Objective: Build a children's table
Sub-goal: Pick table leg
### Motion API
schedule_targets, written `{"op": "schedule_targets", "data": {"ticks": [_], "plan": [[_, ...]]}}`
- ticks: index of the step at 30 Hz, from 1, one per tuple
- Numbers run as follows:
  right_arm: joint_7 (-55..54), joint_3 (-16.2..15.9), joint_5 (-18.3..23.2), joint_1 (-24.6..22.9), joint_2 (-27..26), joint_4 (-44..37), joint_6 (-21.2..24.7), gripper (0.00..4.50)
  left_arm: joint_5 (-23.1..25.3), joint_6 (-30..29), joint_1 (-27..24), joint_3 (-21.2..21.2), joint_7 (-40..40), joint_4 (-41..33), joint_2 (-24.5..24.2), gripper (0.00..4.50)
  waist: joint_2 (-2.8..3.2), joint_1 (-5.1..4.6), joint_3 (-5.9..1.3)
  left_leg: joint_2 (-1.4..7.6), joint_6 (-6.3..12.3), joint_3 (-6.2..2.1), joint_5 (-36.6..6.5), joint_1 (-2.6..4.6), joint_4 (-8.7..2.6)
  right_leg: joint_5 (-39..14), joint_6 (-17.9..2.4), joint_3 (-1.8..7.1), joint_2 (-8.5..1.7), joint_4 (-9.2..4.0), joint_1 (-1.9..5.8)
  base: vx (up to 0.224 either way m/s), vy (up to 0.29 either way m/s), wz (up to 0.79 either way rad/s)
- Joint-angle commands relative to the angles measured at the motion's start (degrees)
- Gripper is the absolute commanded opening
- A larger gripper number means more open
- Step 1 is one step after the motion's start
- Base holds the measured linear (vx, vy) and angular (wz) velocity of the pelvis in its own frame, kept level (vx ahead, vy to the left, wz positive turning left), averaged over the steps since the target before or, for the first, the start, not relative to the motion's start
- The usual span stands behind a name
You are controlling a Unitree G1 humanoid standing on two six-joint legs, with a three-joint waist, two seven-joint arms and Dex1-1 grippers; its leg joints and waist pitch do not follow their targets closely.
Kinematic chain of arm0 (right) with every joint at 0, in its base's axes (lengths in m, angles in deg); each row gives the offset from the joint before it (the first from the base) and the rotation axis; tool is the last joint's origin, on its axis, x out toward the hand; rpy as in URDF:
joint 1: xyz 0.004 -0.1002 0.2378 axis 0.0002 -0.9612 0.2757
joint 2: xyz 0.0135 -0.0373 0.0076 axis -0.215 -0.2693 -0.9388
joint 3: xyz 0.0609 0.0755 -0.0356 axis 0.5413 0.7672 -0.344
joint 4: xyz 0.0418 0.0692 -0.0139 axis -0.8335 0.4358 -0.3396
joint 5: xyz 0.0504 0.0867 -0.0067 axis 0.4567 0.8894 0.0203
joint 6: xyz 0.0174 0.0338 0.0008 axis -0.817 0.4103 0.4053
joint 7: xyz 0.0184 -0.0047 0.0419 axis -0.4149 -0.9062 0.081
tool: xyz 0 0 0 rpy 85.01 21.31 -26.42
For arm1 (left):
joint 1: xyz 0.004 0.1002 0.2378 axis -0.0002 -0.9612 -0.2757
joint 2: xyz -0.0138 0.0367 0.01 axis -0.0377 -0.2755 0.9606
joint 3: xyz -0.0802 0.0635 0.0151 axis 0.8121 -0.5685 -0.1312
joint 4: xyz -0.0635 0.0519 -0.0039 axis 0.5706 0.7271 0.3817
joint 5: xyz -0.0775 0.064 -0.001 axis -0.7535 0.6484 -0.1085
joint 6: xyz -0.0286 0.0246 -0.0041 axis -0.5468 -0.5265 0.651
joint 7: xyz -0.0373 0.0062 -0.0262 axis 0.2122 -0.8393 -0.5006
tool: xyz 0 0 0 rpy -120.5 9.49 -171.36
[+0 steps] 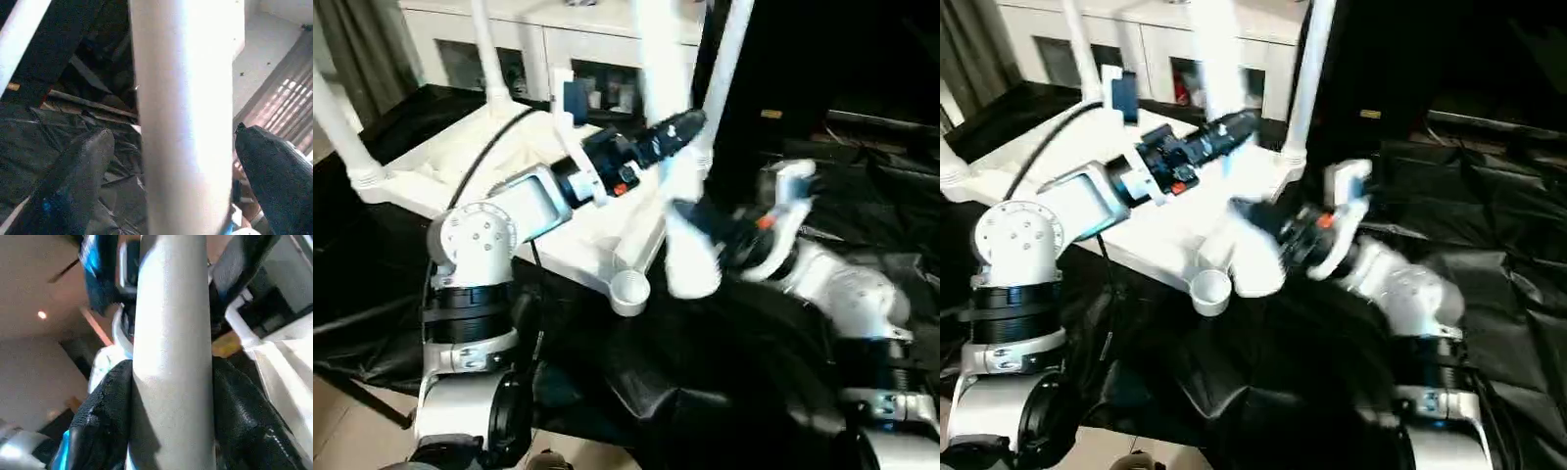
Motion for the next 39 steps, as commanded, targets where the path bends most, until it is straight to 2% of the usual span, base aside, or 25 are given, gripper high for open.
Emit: {"op": "schedule_targets", "data": {"ticks": [1,4,5,6,8,11,12,15,16,18,23,27,34,35,36,37,38,39], "plan": [[-1.76,-1.68,-3.21,1.00,-0.04,-1.04,-3.66,1.89,-0.63,-0.99,0.17,-0.48,1.45,-0.01,0.40,4.50,0.16,0.12,-4.65,-0.41,0.06,0.82,-6.86,-0.13,-3.53,-13.44,-7.91,2.04,-3.62,-4.85,3.99,0.000,0.000,0.00],[-5.89,-3.80,-8.36,1.82,-1.10,-0.21,-9.11,1.89,-0.95,-1.62,-0.30,0.06,2.99,-0.89,0.39,4.50,0.22,0.08,-4.73,-0.38,-0.61,0.72,-6.98,-0.12,-3.57,-13.88,-7.45,2.05,-3.66,-4.75,3.95,0.000,0.000,0.00],[-7.84,-4.28,-9.94,2.20,-1.63,0.03,-10.59,1.89,-0.57,-1.58,-0.40,0.49,4.37,-0.87,0.58,4.33,0.18,-0.12,-4.69,-0.49,-0.56,0.70,-7.05,-0.20,-3.64,-13.66,-7.35,2.00,-3.57,-4.75,4.11,0.000,0.000,0.00],[-11.23,-5.32,-12.43,2.83,-2.39,0.18,-12.10,1.89,0.30,-1.25,-0.40,1.78,7.93,-0.35,1.47,4.23,0.45,-0.33,-4.68,-0.37,-0.87,0.66,-7.30,-0.17,-3.60,-13.13,-7.51,2.04,-3.52,-4.65,3.94,0.000,0.000,0.00],[-13.77,-5.42,-12.86,3.41,-3.36,0.22,-11.51,1.89,1.09,-1.19,-0.37,2.90,11.26,0.16,2.38,4.13,0.37,-0.57,-4.67,-0.49,-0.85,0.67,-7.69,-0.02,-3.63,-13.06,-7.59,2.05,-3.38,-4.69,3.99,0.000,0.000,0.00],[-15.58,-7.59,-15.21,3.33,-4.45,-0.64,-13.23,1.89,3.36,0.02,-0.98,2.86,15.34,-0.39,3.31,3.89,0.46,-0.39,-4.66,-0.34,-0.31,0.69,-8.01,0.19,-3.67,-12.19,-7.65,2.12,-3.32,-4.76,3.74,0.000,0.000,0.00],[-15.65,-7.67,-15.30,3.33,-4.50,-0.65,-13.30,1.89,3.44,0.05,-0.99,2.87,15.55,-0.42,3.36,3.77,0.43,-0.39,-4.74,-0.39,-0.32,0.62,-7.51,0.02,-3.72,-10.84,-7.88,2.10,-3.29,-4.54,3.98,0.000,0.000,0.00],[-17.03,-9.85,-17.90,3.19,-5.59,-0.64,-15.71,1.89,5.94,1.83,-1.33,3.36,20.62,-0.25,4.49,3.59,0.45,-0.40,-4.79,-0.28,-0.30,0.56,-7.14,-0.07,-3.71,-8.50,-8.31,2.13,-3.37,-4.33,4.07,0.000,0.000,0.00],[-17.27,-10.23,-18.39,3.14,-5.81,-0.57,-16.30,1.89,6.16,2.12,-1.41,3.46,21.62,-0.26,4.70,3.42,0.42,-0.43,-4.77,-0.34,-0.35,0.59,-7.19,-0.10,-3.69,-8.54,-8.24,2.14,-3.41,-4.38,4.09,0.000,0.000,0.00],[-17.65,-10.96,-19.05,2.94,-5.98,-0.80,-16.72,1.89,6.75,2.62,-1.55,3.70,23.13,-0.17,4.92,3.35,0.19,-0.47,-4.70,-0.48,-0.19,0.69,-7.33,-0.13,-3.71,-9.03,-8.08,2.18,-3.37,-4.50,4.19,0.000,0.000,0.00],[-18.83,-12.07,-20.18,2.65,-6.10,-1.21,-17.39,1.89,8.75,4.30,-1.76,4.31,27.06,-0.16,5.32,2.88,0.37,-0.58,-4.63,-0.46,-0.21,0.62,-8.28,-0.09,-3.78,-11.50,-6.93,2.16,-3.41,-4.80,4.09,0.000,0.000,0.00],[-19.25,-12.12,-20.77,2.69,-6.34,-1.05,-17.93,1.89,8.68,4.31,-1.86,4.17,26.84,-0.36,4.94,2.56,0.58,-0.59,-4.65,-0.44,-0.23,0.57,-8.28,-0.03,-3.77,-10.54,-7.33,2.16,-3.36,-4.66,3.95,0.000,0.000,0.00],[-18.48,-12.63,-20.49,2.42,-6.11,-1.46,-17.93,1.89,6.63,4.25,-2.48,3.13,22.84,-0.95,3.35,2.09,0.52,-0.61,-4.58,-0.44,-0.27,0.60,-9.05,0.07,-3.82,-10.40,-7.95,2.18,-3.38,-4.68,3.91,0.000,0.000,0.00],[-17.63,-12.37,-19.59,2.44,-5.88,-1.57,-17.00,2.45,5.66,3.76,-2.78,2.12,19.49,-1.29,2.17,2.03,0.34,-0.66,-4.56,-0.41,-0.22,0.63,-8.99,0.04,-3.86,-10.51,-7.94,2.21,-3.38,-4.67,3.93,0.000,0.000,0.00],[-15.83,-11.88,-17.87,2.58,-5.27,-1.72,-15.08,2.59,4.47,2.88,-3.20,0.04,13.67,-1.76,-0.18,1.95,0.19,-0.56,-4.59,-0.58,0.15,0.63,-8.83,0.13,-3.89,-11.54,-7.63,2.18,-3.41,-4.78,3.95,0.000,0.000,0.00],[-15.72,-11.85,-17.78,2.60,-5.22,-1.72,-14.98,2.59,4.42,2.84,-3.22,-0.10,13.32,-1.78,-0.34,1.91,0.39,-0.49,-4.65,-0.47,0.07,0.62,-8.78,0.17,-3.92,-11.68,-7.66,2.25,-3.46,-4.53,3.89,0.000,0.000,0.00],[-14.03,-11.37,-16.42,2.89,-4.36,-1.62,-13.26,2.61,3.83,2.31,-3.56,-2.46,7.69,-2.24,-2.93,1.89,0.48,-0.55,-4.61,-0.38,0.11,0.59,-8.51,0.25,-3.94,-11.25,-7.84,2.24,-3.42,-4.59,3.76,0.000,0.000,0.00],[-13.50,-11.32,-16.09,2.96,-4.04,-1.62,-12.76,2.86,3.72,2.24,-3.60,-3.05,6.30,-2.34,-3.60,1.86,0.42,-0.68,-4.64,-0.25,-0.01,0.61,-8.40,0.16,-3.97,-10.23,-8.34,2.28,-3.37,-4.34,3.81,0.000,0.000,0.00]]}}
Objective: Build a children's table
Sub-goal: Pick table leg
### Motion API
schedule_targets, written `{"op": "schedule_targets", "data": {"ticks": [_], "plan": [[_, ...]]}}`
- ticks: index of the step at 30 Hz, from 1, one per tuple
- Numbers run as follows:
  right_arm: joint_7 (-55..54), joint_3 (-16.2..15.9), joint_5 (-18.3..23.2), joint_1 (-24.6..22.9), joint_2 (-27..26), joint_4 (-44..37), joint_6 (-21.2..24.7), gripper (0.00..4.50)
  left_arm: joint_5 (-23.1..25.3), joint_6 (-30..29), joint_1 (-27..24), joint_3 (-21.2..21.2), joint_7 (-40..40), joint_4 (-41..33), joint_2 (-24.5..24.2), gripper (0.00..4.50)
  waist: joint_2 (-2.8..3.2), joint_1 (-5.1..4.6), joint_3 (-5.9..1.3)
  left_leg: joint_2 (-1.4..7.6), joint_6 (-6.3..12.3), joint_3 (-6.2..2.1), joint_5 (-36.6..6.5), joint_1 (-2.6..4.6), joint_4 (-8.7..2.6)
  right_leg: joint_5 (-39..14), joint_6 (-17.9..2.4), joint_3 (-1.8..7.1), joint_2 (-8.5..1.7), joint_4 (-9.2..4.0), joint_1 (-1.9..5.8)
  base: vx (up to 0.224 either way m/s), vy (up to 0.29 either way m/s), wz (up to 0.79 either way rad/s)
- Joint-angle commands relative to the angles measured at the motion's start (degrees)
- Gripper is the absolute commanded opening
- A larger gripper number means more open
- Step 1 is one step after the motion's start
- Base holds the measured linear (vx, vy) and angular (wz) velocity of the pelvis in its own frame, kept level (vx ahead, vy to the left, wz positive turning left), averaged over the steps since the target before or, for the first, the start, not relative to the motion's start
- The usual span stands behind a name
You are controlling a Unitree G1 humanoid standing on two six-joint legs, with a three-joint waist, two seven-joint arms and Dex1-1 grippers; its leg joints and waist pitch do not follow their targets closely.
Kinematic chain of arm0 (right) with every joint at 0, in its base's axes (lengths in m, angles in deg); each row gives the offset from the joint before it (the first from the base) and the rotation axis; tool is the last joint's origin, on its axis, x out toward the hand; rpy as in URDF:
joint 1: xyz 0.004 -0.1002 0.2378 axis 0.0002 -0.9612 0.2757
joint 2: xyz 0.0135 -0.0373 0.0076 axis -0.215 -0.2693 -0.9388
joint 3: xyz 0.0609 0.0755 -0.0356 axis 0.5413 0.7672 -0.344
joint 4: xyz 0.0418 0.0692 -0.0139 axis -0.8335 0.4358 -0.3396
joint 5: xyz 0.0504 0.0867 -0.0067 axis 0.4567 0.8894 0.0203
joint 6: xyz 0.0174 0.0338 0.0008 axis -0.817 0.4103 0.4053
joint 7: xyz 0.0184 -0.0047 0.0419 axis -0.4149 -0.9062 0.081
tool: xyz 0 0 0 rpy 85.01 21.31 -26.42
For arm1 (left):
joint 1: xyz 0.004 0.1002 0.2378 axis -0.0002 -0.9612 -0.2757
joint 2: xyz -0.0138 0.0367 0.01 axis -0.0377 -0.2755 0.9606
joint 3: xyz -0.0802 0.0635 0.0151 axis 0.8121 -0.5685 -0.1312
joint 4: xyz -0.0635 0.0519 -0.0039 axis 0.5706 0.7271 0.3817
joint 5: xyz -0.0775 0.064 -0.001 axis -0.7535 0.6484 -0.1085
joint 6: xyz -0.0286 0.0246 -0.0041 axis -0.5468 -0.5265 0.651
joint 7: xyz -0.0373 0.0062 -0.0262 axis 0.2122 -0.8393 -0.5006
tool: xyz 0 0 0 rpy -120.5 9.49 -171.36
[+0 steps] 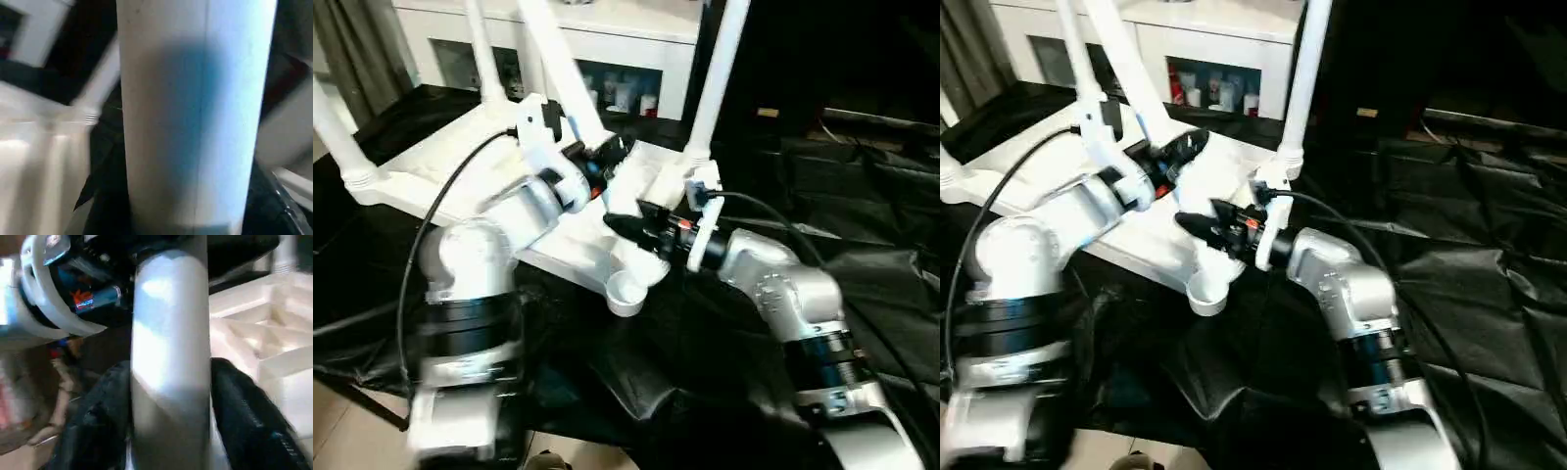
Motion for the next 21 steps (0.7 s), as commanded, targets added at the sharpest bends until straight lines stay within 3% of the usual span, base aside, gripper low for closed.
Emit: {"op": "schedule_targets", "data": {"ticks": [1,4,5,10,11,14,20,21], "plan": [[2.60,0.54,2.10,0.81,1.67,-1.59,2.67,2.86,-1.82,-1.23,0.10,-3.71,-7.85,-2.04,-2.15,1.86,0.43,-0.08,-4.61,-0.28,0.09,0.67,-8.43,0.30,-3.87,-10.14,-8.53,2.23,-3.39,-4.21,3.80,0.000,0.000,0.00],[6.32,-0.42,3.05,0.97,4.04,-1.98,4.86,3.09,-2.32,-1.10,-0.03,-6.28,-14.53,-2.55,-5.24,1.85,0.34,0.01,-4.53,-0.20,0.02,0.78,-8.46,0.29,-3.87,-10.30,-8.81,2.35,-3.48,-4.06,3.90,0.000,0.000,0.00],[10.32,-2.36,3.03,0.91,6.71,-2.44,6.13,3.10,-3.29,-1.37,0.00,-7.70,-19.20,-3.25,-7.19,1.85,0.11,0.05,-4.45,-0.29,-0.02,0.79,-8.46,0.29,-3.89,-10.83,-8.70,2.27,-3.48,-4.25,3.99,0.000,0.000,0.00],[16.96,-6.20,2.90,0.67,10.94,-3.37,7.91,3.11,-7.55,-1.94,0.92,-7.86,-27.04,-4.55,-8.78,1.84,0.07,0.07,-4.45,-0.40,-0.22,0.93,-8.48,0.06,-3.71,-12.74,-8.28,2.43,-3.68,-4.29,4.18,0.000,0.000,0.00],[17.23,-6.35,2.93,0.67,11.03,-3.32,8.10,2.95,-8.37,-2.12,1.01,-7.74,-28.13,-4.81,-8.88,1.84,-0.40,-0.02,-4.35,-0.34,-0.19,0.92,-8.29,-0.08,-3.81,-13.18,-8.12,2.39,-3.65,-4.36,4.20,0.000,0.000,0.00],[16.36,-6.25,2.91,1.21,10.33,-2.29,8.75,2.73,-10.29,-2.94,1.11,-7.13,-29.37,-5.22,-8.89,1.84,-0.29,-0.01,-4.36,-0.29,-0.20,0.91,-8.25,0.01,-3.74,-14.40,-7.90,2.36,-3.66,-4.36,3.96,0.000,0.000,0.00],[13.46,-5.45,2.78,2.10,8.44,-0.79,7.77,2.21,-6.62,0.40,0.37,-7.82,-27.07,-3.71,-9.03,1.84,-0.17,0.10,-4.50,-0.20,-0.60,0.86,-7.71,0.15,-3.77,-13.06,-8.01,2.39,-3.60,-4.12,3.86,0.000,0.000,0.00],[12.65,-5.12,2.61,2.25,7.98,-0.47,7.42,2.07,-5.59,1.03,0.32,-7.58,-25.59,-3.33,-8.78,2.19,-0.07,0.06,-4.53,-0.16,-0.72,0.87,-7.72,0.23,-3.74,-12.64,-8.13,2.40,-3.62,-4.14,3.76,0.000,0.000,0.00]]}}
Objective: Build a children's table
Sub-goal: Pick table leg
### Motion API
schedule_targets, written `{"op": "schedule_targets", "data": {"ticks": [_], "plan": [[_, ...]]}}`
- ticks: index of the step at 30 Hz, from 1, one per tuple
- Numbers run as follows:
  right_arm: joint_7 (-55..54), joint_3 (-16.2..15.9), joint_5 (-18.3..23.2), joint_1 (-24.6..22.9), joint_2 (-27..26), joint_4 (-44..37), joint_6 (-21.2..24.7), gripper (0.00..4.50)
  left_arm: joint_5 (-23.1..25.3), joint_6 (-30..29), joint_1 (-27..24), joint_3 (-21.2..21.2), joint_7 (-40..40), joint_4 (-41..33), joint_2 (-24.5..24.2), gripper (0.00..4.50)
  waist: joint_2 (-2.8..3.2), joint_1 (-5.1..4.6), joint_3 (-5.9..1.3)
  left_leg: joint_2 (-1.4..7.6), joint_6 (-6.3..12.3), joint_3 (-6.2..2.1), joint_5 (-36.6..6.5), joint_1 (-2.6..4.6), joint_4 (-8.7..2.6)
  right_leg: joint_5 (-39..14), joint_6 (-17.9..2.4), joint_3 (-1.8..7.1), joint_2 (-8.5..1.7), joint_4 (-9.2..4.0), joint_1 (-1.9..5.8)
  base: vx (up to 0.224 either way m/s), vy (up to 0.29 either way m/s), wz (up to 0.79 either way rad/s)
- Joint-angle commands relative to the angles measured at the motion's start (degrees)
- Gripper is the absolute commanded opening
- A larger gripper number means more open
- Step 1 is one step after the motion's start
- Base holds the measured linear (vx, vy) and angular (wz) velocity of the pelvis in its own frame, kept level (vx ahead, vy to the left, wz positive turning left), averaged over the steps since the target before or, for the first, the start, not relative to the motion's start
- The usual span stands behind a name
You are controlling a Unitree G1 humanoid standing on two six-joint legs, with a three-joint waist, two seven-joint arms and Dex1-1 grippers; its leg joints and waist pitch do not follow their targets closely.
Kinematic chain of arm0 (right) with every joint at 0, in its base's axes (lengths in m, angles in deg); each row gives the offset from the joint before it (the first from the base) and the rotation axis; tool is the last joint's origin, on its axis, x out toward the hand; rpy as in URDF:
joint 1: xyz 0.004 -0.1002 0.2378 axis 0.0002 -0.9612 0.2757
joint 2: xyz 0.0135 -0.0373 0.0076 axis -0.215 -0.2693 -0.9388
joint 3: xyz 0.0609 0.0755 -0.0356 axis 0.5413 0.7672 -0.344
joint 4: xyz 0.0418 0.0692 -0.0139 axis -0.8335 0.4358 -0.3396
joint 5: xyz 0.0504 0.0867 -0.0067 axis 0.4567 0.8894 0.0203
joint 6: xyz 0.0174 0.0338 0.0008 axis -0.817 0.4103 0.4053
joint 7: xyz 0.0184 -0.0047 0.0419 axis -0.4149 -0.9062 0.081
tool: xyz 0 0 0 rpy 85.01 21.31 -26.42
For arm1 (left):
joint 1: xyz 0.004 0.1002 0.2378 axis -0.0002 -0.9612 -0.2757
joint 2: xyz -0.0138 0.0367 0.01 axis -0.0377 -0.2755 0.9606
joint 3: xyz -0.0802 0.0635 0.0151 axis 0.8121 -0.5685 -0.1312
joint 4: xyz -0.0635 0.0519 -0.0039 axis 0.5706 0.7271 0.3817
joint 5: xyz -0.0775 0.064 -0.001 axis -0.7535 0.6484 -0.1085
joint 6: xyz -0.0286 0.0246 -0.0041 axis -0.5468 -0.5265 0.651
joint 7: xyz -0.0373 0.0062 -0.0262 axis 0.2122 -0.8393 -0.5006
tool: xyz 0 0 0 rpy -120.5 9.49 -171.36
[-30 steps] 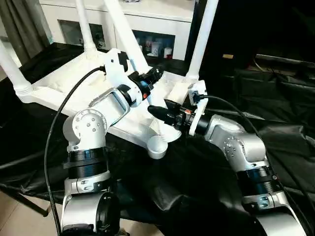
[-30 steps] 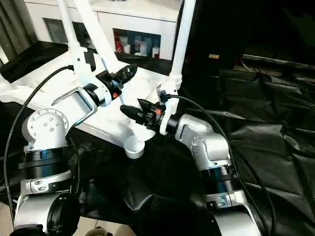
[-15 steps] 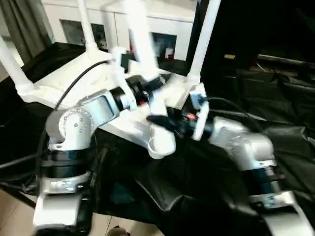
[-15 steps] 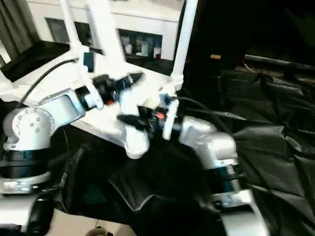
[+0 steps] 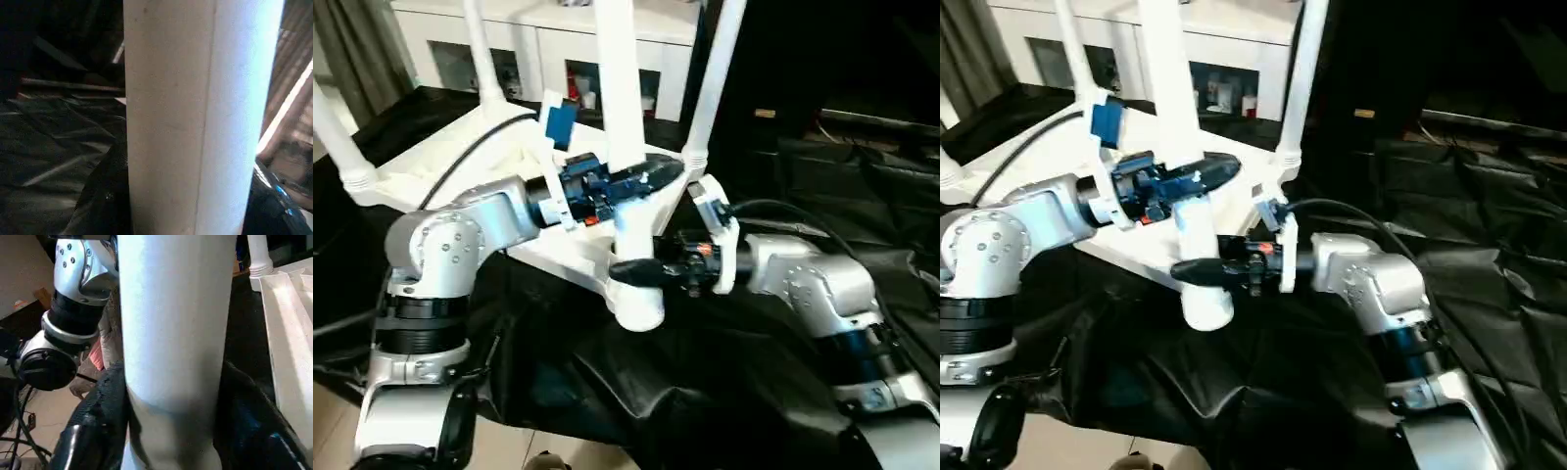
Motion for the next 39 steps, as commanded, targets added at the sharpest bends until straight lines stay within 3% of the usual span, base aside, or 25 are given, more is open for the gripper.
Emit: {"op": "schedule_targets", "data": {"ticks": [1,7,11,24,27,34,35,39], "plan": [[-4.36,1.48,-2.11,0.46,-0.36,2.30,-0.90,2.03,0.72,1.32,0.54,-0.12,1.94,-0.79,1.23,2.40,0.03,-0.07,-4.55,-0.18,-0.77,0.84,-7.63,0.10,-3.73,-12.24,-8.17,2.37,-3.61,-4.23,3.79,0.000,0.000,0.00],[-8.17,2.53,-2.58,0.59,-2.09,1.98,-1.71,1.88,6.68,3.41,0.27,0.85,13.49,-0.15,3.07,2.96,0.02,-0.19,-4.60,-0.31,-1.32,0.85,-7.29,-0.02,-3.71,-11.06,-7.68,2.38,-3.51,-4.16,4.05,0.000,0.000,0.00],[-9.76,2.67,-2.59,0.96,-2.80,1.43,-1.82,1.88,10.00,2.96,-0.18,0.92,21.57,-0.26,5.35,2.98,-0.19,-0.31,-4.68,-0.34,-1.04,0.91,-6.38,-0.04,-3.58,-10.73,-7.34,2.38,-3.47,-4.11,4.11,0.000,0.000,0.00],[-9.78,1.96,-3.32,1.32,-2.29,1.09,-2.62,1.88,8.38,4.74,1.45,1.45,19.77,0.99,5.75,2.18,-0.35,-0.28,-4.72,-0.45,-0.42,0.97,-5.96,-0.10,-3.45,-10.76,-7.39,2.32,-3.44,-4.16,4.04,0.000,0.000,0.00],[-9.11,1.93,-2.66,2.12,-1.74,1.60,-1.09,2.58,7.68,3.54,1.44,0.37,17.67,-0.16,4.92,1.94,-0.42,-0.31,-4.67,-0.41,-0.36,0.96,-6.15,-0.01,-3.50,-11.14,-7.51,2.32,-3.42,-4.08,3.99,0.000,0.000,0.00],[-5.94,-0.99,-5.21,3.60,1.24,3.58,-1.25,3.05,7.10,2.55,1.18,-2.76,14.34,-1.35,3.75,1.86,-0.53,-0.18,-4.57,-0.30,-0.33,1.02,-6.02,-0.02,-3.49,-11.52,-7.43,2.39,-3.50,-4.07,3.93,0.000,0.000,0.00],[-5.49,-1.32,-5.53,3.67,1.64,3.83,-1.27,3.06,7.12,2.61,1.22,-3.27,13.83,-1.43,3.71,1.86,-0.95,-0.19,-4.61,-0.30,-0.30,1.03,-5.90,-0.01,-3.50,-11.44,-7.36,2.38,-3.50,-4.03,3.97,0.000,0.000,0.00],[-4.61,-2.25,-5.85,4.51,1.96,4.56,-0.20,3.06,7.16,2.74,1.76,-3.87,12.99,-1.26,3.45,1.85,-1.07,-0.40,-4.64,-0.32,-0.33,1.08,-5.46,-0.01,-3.42,-10.14,-7.85,2.38,-3.47,-3.91,3.99,0.000,0.000,0.00]]}}
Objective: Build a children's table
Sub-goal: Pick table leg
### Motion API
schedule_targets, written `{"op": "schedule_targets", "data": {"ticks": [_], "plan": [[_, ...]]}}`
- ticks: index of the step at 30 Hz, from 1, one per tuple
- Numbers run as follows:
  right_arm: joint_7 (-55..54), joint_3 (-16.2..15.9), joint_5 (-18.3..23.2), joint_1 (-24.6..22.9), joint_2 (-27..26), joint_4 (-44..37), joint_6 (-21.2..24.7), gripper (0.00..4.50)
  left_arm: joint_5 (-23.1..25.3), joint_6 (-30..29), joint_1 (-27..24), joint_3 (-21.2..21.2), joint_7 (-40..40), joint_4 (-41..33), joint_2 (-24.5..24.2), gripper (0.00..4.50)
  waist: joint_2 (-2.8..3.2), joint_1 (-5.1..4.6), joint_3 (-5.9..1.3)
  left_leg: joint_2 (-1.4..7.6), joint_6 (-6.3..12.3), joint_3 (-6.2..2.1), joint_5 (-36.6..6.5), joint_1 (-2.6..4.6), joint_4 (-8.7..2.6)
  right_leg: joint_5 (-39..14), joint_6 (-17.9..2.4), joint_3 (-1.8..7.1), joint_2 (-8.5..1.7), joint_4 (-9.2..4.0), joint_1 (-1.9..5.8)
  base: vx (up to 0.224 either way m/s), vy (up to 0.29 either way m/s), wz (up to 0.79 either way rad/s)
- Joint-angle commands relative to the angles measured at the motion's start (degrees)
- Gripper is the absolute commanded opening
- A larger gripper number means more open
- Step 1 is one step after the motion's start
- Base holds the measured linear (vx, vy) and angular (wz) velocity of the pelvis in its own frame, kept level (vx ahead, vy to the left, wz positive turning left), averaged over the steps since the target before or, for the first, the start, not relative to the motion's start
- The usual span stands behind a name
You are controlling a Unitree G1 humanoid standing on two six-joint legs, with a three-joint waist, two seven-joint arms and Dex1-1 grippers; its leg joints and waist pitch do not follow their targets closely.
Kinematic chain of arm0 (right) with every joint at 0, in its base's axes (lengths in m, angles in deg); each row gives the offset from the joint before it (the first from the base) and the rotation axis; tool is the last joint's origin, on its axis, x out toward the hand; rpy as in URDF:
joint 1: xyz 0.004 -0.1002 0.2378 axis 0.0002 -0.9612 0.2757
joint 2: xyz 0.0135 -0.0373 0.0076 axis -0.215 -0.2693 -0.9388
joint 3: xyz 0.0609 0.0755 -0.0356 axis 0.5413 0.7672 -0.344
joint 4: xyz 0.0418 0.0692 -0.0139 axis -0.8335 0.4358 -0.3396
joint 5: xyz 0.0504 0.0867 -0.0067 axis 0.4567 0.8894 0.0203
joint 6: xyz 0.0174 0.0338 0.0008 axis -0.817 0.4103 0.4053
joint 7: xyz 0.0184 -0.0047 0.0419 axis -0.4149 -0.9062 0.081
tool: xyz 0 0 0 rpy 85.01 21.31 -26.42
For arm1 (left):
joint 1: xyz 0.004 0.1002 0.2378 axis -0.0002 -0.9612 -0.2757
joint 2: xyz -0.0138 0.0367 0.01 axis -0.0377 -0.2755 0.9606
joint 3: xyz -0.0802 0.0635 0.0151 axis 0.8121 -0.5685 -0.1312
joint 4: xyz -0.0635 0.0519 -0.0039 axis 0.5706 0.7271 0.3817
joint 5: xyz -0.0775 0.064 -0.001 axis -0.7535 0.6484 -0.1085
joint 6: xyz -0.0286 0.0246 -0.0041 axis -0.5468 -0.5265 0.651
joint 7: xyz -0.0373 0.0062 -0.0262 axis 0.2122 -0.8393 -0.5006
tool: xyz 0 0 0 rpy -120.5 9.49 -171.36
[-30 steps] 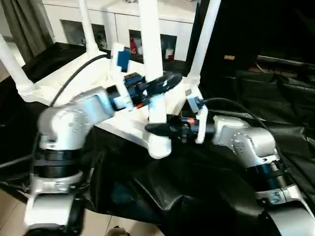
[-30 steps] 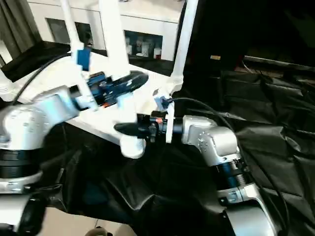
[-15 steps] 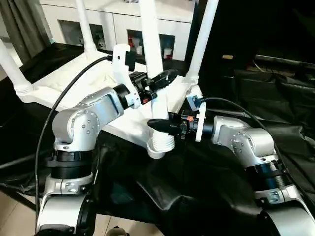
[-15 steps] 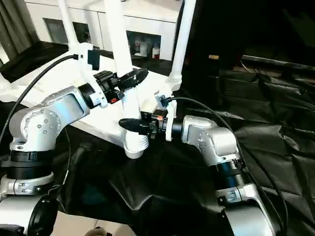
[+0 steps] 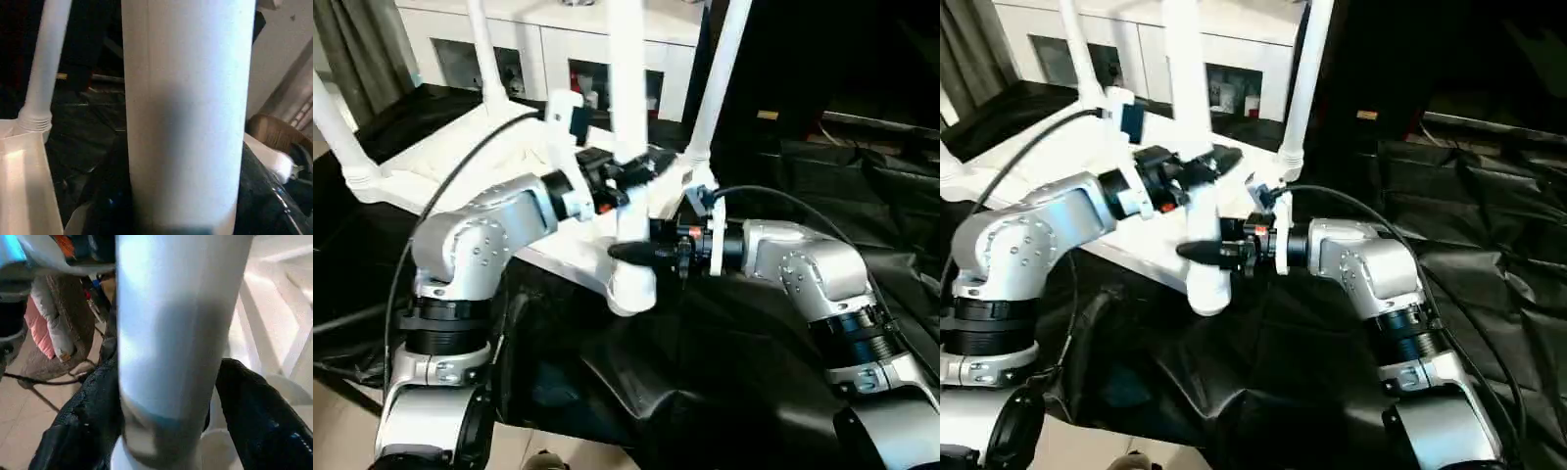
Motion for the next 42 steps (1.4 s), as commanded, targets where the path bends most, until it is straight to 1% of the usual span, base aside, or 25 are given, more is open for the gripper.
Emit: {"op": "schedule_targets", "data": {"ticks": [1,3,4,5,6,7,9,11,13,14,18,21,23,26,27,28,31,32,34,37,38,39,40,42], "plan": [[0.90,-0.77,-0.55,1.35,0.91,0.39,0.84,3.06,0.00,-0.23,1.44,-0.77,-0.76,-1.09,-0.32,1.85,-0.40,-0.19,-4.69,-0.31,-0.30,1.07,-5.51,0.04,-3.45,-10.07,-7.93,2.39,-3.45,-3.89,4.02,0.000,0.000,0.00],[1.21,-1.42,-0.77,1.54,1.26,0.68,1.29,3.06,0.29,0.01,1.53,-0.86,-1.07,-0.93,-0.42,1.85,-0.44,-0.18,-4.68,-0.29,-0.20,1.06,-5.41,0.02,-3.46,-9.95,-8.05,2.38,-3.47,-3.88,4.08,0.000,0.000,0.00],[0.92,-1.51,-0.83,1.71,1.26,1.11,1.74,3.06,0.35,0.15,1.52,-1.01,-1.40,-0.93,-0.50,1.85,-0.60,-0.24,-4.67,-0.31,-0.14,1.09,-5.29,-0.02,-3.44,-9.90,-8.00,2.41,-3.46,-3.90,4.10,0.000,0.000,0.00],[0.78,-1.56,-1.02,1.88,1.20,1.64,1.88,3.06,0.40,0.34,1.48,-1.17,-1.63,-0.93,-0.58,1.85,-0.49,-0.14,-4.70,-0.29,-0.21,1.05,-5.05,0.02,-3.46,-9.91,-7.98,2.41,-3.50,-3.82,4.10,0.000,0.000,0.00],[0.82,-1.46,-1.31,1.99,1.07,2.15,1.93,3.06,0.34,0.52,1.37,-1.35,-1.73,-1.01,-0.63,1.85,-0.64,-0.20,-4.69,-0.34,-0.21,1.09,-5.29,-0.01,-3.42,-10.39,-7.93,2.39,-3.52,-3.88,4.08,0.000,0.000,0.00],[0.82,-1.46,-1.31,1.99,1.07,2.15,1.93,3.06,0.34,0.52,1.37,-1.35,-1.73,-1.01,-0.63,1.85,-0.64,-0.19,-4.68,-0.32,-0.25,1.08,-5.31,-0.03,-3.44,-10.56,-7.88,2.39,-3.53,-3.88,4.11,0.000,0.000,0.00],[1.13,-0.17,-0.01,2.19,0.24,2.73,2.81,3.06,0.05,0.48,1.12,-1.49,-2.11,-1.30,-0.64,1.85,-0.44,-0.18,-4.69,-0.28,-0.36,1.03,-5.41,0.02,-3.46,-10.68,-7.79,2.41,-3.54,-3.85,4.06,0.000,0.000,0.00],[1.14,0.15,0.41,2.39,-0.01,3.11,2.94,3.06,-0.21,0.33,1.05,-1.58,-2.52,-1.43,-0.62,1.85,-0.56,-0.20,-4.72,-0.28,-0.33,1.06,-5.19,0.01,-3.43,-10.06,-8.01,2.39,-3.51,-3.80,4.05,0.000,0.000,0.00],[1.25,0.34,0.79,2.49,-0.18,3.41,3.17,3.06,-0.31,0.33,0.97,-1.90,-3.06,-1.67,-0.69,1.85,-0.45,-0.17,-4.74,-0.29,-0.38,1.08,-5.25,0.03,-3.43,-9.89,-8.16,2.41,-3.51,-3.84,4.05,0.000,0.000,0.00],[1.75,0.31,1.23,2.48,-0.22,3.50,3.63,3.06,-0.23,0.41,0.95,-2.03,-3.19,-1.67,-0.60,1.85,-0.57,-0.17,-4.74,-0.28,-0.40,1.07,-5.17,0.02,-3.43,-9.44,-8.24,2.41,-3.48,-3.78,4.09,0.000,0.000,0.00],[2.62,-0.33,1.27,2.08,-0.03,3.32,4.13,3.06,-0.12,0.59,0.90,-2.21,-3.37,-1.55,-0.51,1.85,-0.58,-0.16,-4.74,-0.28,-0.42,1.05,-5.05,-0.01,-3.42,-9.19,-8.21,2.39,-3.49,-3.73,4.15,0.000,0.000,0.00],[2.97,-0.67,0.92,1.91,0.10,3.43,4.29,3.06,-0.15,0.71,0.92,-2.24,-3.39,-1.45,-0.54,1.85,-0.58,-0.14,-4.72,-0.27,-0.53,1.04,-5.24,0.01,-3.45,-10.12,-7.96,2.40,-3.53,-3.79,4.14,0.000,0.000,0.00],[2.97,-0.59,0.91,1.98,0.00,3.77,4.43,2.72,-0.15,0.75,0.96,-2.15,-3.46,-1.31,-0.64,1.85,-0.67,-0.14,-4.72,-0.28,-0.54,1.05,-5.20,-0.03,-3.44,-10.11,-7.89,2.40,-3.51,-3.81,4.14,0.000,0.000,0.00],[2.94,-0.43,0.97,2.12,-0.16,4.10,4.70,2.67,-0.08,0.67,0.87,-1.99,-3.57,-1.32,-0.73,1.85,-0.66,-0.11,-4.76,-0.30,-0.41,1.08,-4.96,-0.04,-3.38,-9.76,-7.95,2.42,-3.52,-3.76,4.14,0.000,0.000,0.00],[2.95,-0.40,0.97,2.20,-0.26,4.24,4.82,2.52,-0.04,0.65,0.81,-1.93,-3.60,-1.34,-0.82,1.85,-0.66,-0.10,-4.75,-0.25,-0.41,1.04,-4.81,0.00,-3.42,-9.56,-8.04,2.39,-3.51,-3.70,4.12,0.000,0.000,0.00],[2.96,-0.39,0.96,2.22,-0.28,4.27,4.85,2.29,-0.02,0.65,0.80,-1.92,-3.60,-1.34,-0.84,1.85,-0.66,-0.12,-4.73,-0.28,-0.42,1.06,-4.79,-0.06,-3.41,-9.52,-8.06,2.41,-3.52,-3.73,4.14,0.000,0.000,0.00],[3.03,-0.43,0.89,2.29,-0.42,4.37,4.98,2.20,0.00,0.59,0.80,-1.61,-3.35,-1.21,-0.92,1.84,-0.67,-0.14,-4.73,-0.31,-0.37,1.08,-4.97,-0.02,-3.38,-9.56,-8.10,2.38,-3.49,-3.75,4.11,0.000,0.000,0.00],[3.15,-0.49,0.86,2.36,-0.54,4.49,5.08,2.07,-0.06,0.55,1.00,-1.32,-3.27,-0.98,-1.03,1.84,-0.92,-0.13,-4.75,-0.29,-0.32,1.08,-4.77,-0.04,-3.40,-9.76,-8.07,2.39,-3.53,-3.71,4.17,0.000,0.000,0.00],[3.31,-0.57,0.84,2.35,-0.64,4.55,5.16,2.02,-0.15,0.48,1.18,-1.08,-3.25,-0.87,-1.16,1.84,-0.76,-0.09,-4.74,-0.26,-0.41,1.06,-4.73,-0.04,-3.40,-9.91,-7.99,2.40,-3.56,-3.69,4.12,0.000,0.000,0.00],[3.33,-0.51,0.84,2.29,-0.73,4.49,5.20,1.95,0.19,0.90,1.17,-1.11,-3.12,-0.94,-1.27,1.84,-0.70,-0.09,-4.74,-0.25,-0.57,1.04,-4.97,-0.01,-3.42,-9.99,-7.93,2.40,-3.58,-3.72,4.11,0.000,0.000,0.00],[3.29,-0.42,0.87,2.29,-0.79,4.48,5.20,1.94,0.88,0.91,1.25,-0.95,-1.84,-0.57,-1.16,2.19,-0.70,-0.09,-4.73,-0.27,-0.59,1.06,-5.09,0.01,-3.40,-10.01,-7.93,2.41,-3.56,-3.75,4.08,0.000,0.000,0.00],[3.25,-0.33,0.89,2.30,-0.84,4.50,5.18,1.94,0.78,0.65,1.33,-0.40,-0.95,-0.08,-0.77,2.40,-0.70,-0.08,-4.74,-0.25,-0.60,1.06,-5.07,-0.01,-3.40,-9.85,-7.94,2.41,-3.55,-3.71,4.11,0.000,0.000,0.00],[3.16,-0.20,0.90,2.29,-0.92,4.52,5.08,1.94,0.58,0.31,1.29,-0.07,-0.61,0.14,-0.66,2.54,-0.77,-0.09,-4.74,-0.27,-0.59,1.05,-5.03,-0.01,-3.39,-9.62,-7.95,2.41,-3.54,-3.72,4.12,0.000,0.000,0.00],[2.84,0.23,1.00,2.20,-1.15,4.53,4.80,1.93,0.21,0.38,0.94,0.27,-0.82,0.11,-0.64,2.57,-0.75,-0.08,-4.76,-0.29,-0.66,1.02,-4.88,-0.07,-3.40,-9.68,-7.93,2.37,-3.56,-3.69,4.17,0.000,0.000,0.00]]}}
